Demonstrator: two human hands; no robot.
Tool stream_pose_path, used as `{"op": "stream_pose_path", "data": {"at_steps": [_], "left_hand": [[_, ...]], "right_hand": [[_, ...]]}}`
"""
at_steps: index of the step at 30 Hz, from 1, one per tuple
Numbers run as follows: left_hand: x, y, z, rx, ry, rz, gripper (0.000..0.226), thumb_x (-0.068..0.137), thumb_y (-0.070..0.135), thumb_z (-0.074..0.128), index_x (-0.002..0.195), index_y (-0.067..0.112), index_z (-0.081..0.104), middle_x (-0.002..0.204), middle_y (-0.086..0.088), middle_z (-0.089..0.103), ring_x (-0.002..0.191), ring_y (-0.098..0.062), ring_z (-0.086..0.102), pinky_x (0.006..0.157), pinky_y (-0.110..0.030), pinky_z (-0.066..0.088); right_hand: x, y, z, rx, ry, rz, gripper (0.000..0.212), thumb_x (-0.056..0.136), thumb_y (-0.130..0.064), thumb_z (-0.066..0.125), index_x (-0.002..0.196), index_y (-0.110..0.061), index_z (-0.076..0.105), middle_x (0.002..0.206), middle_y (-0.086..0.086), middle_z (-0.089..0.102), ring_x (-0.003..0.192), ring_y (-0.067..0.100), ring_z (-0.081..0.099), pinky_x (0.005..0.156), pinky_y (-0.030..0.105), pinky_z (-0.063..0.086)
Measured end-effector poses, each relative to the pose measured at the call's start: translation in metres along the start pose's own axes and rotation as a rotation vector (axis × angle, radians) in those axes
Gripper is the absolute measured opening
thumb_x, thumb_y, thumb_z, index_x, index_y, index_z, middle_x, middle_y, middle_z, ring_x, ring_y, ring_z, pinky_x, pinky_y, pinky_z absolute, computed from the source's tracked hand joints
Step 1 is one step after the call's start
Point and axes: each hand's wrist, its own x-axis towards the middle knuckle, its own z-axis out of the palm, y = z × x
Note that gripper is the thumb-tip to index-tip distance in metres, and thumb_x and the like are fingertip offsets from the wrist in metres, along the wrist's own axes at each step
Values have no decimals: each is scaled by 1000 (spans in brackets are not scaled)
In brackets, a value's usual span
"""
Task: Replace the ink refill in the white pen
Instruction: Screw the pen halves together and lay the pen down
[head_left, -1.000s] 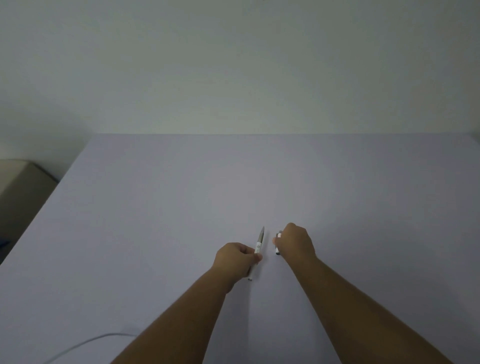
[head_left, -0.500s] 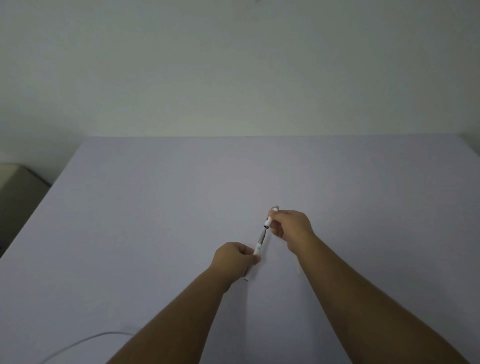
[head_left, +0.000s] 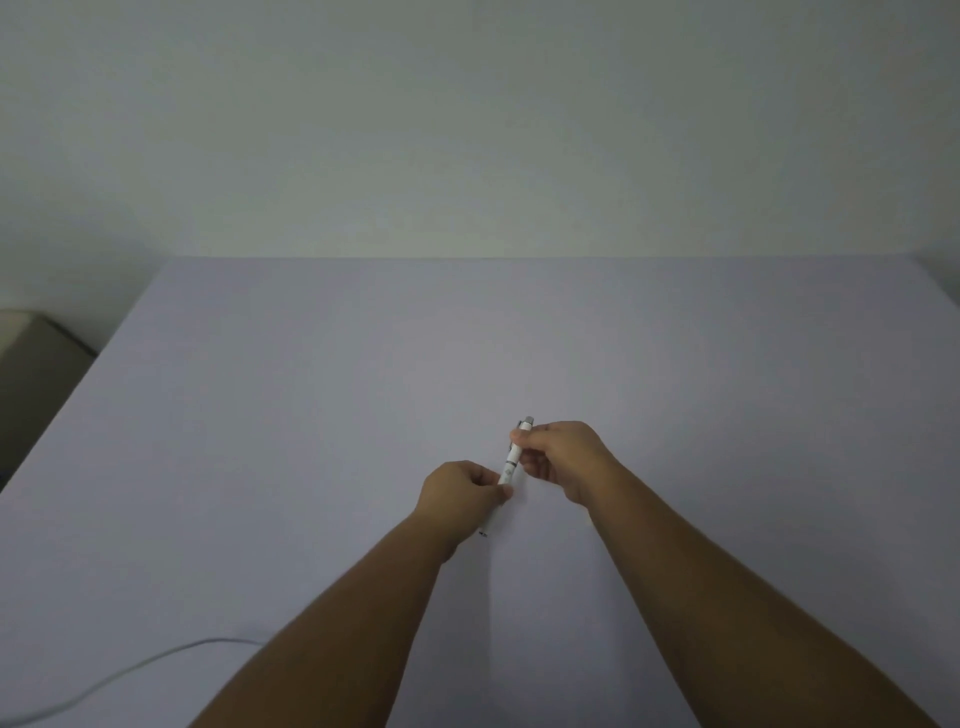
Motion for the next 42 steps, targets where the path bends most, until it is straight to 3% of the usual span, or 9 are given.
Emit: {"op": "stream_pose_path", "data": {"at_steps": [3,7,10,13,15,19,24,30,42], "left_hand": [[1,0,2,-3,-8,-10,11,79,24,72,81,14,73,73,-3,64,63,-17,56,68,-33,56],[3,-3,2,-6,18,-21,8,77,24,73,73,18,71,66,0,62,59,-15,54,63,-30,52],[8,-7,2,-29,62,-35,11,75,23,75,67,23,69,66,2,63,59,-14,56,68,-31,53],[13,-12,5,-27,89,-43,10,75,24,75,68,24,68,68,2,65,62,-15,59,74,-33,57],[16,-15,8,-17,108,-47,7,76,25,75,76,20,70,70,2,66,63,-15,60,75,-33,58],[21,-20,17,-2,130,-52,10,76,26,74,81,18,72,69,3,65,64,-15,61,67,-29,55],[27,-26,30,3,165,-58,11,74,25,76,76,15,72,67,0,65,57,-13,58,54,-22,46],[33,-26,37,12,200,-87,16,74,28,77,79,15,69,71,0,66,54,-10,57,42,-16,40],[38,-27,42,53,231,-106,18,75,34,75,73,18,67,66,3,64,56,-10,57,47,-20,41]], "right_hand": [[0,1,1,-24,5,-4,8,81,-11,71,80,-2,71,78,11,67,61,14,59,53,19,52],[1,3,1,-124,50,-43,18,83,-19,69,74,-3,71,72,11,63,56,15,56,63,27,58],[6,3,-9,-604,263,-155,31,87,-24,59,79,5,67,77,19,69,69,28,65,78,40,56],[2,8,-24,-945,389,-153,24,89,-17,50,87,2,65,95,18,70,88,33,66,67,29,48],[0,17,-32,-1020,385,-84,22,87,-20,53,75,-4,60,87,14,67,78,31,64,62,25,43],[1,33,-33,-1011,376,-15,15,79,-14,55,66,-8,49,65,3,51,52,15,48,45,20,33],[5,45,-21,-990,340,-39,16,80,-9,51,89,-3,62,94,15,67,88,32,65,61,27,42],[8,48,-2,-952,300,-71,20,84,-12,51,94,-1,64,97,18,69,87,34,68,72,34,56],[6,49,0,-895,316,-109,23,85,-17,53,94,-1,65,95,17,70,88,33,67,74,38,57]]}}
